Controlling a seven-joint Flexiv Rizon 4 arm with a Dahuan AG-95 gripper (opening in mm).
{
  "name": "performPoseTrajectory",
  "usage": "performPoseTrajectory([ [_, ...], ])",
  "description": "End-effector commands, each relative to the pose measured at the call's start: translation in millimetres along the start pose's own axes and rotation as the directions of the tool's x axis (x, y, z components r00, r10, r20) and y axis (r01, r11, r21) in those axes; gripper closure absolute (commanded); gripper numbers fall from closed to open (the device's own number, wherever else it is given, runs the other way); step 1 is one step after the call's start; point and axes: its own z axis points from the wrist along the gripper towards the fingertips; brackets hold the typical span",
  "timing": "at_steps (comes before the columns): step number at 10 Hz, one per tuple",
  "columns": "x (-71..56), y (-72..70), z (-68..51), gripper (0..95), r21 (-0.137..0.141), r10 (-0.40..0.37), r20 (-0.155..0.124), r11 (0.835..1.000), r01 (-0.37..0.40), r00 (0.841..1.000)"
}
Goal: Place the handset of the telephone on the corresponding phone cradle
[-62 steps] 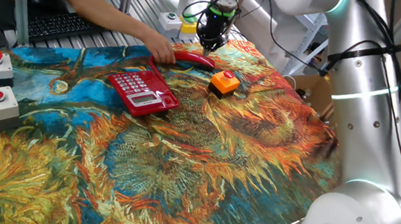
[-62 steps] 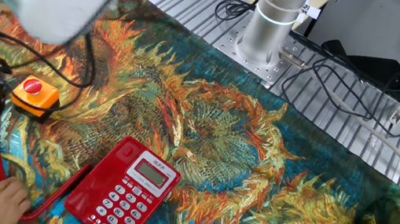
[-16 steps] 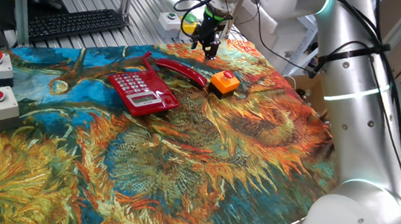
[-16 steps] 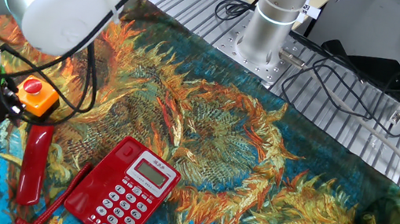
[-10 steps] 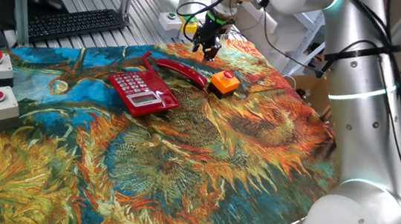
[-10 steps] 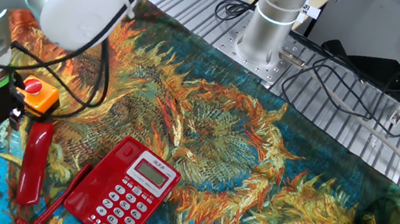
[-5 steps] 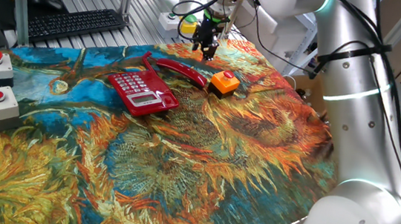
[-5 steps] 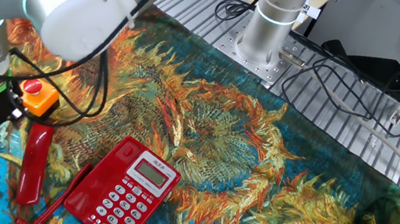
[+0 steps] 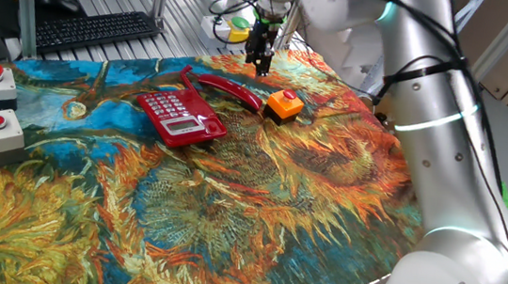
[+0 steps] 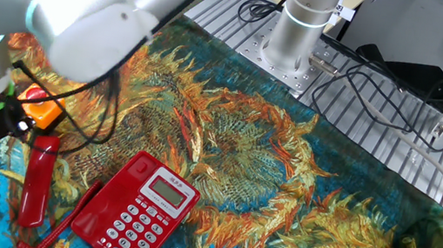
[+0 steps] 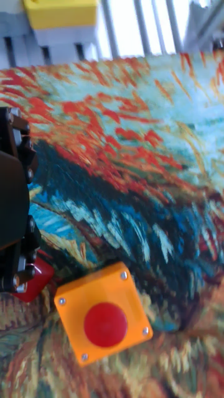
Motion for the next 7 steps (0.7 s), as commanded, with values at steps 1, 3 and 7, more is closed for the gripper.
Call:
performPoseTrajectory([
  [1, -4.5, -0.3, 2.1, 19.0, 0.019, 0.028, -0.014, 0.999, -0.028, 1.000],
  [3, -5.2, -0.3, -0.6, 19.0, 0.032, 0.051, -0.018, 0.998, -0.051, 0.999],
  [7, -3.8, -2.2, -0.9, 19.0, 0.041, 0.102, -0.029, 0.994, -0.100, 0.994],
])
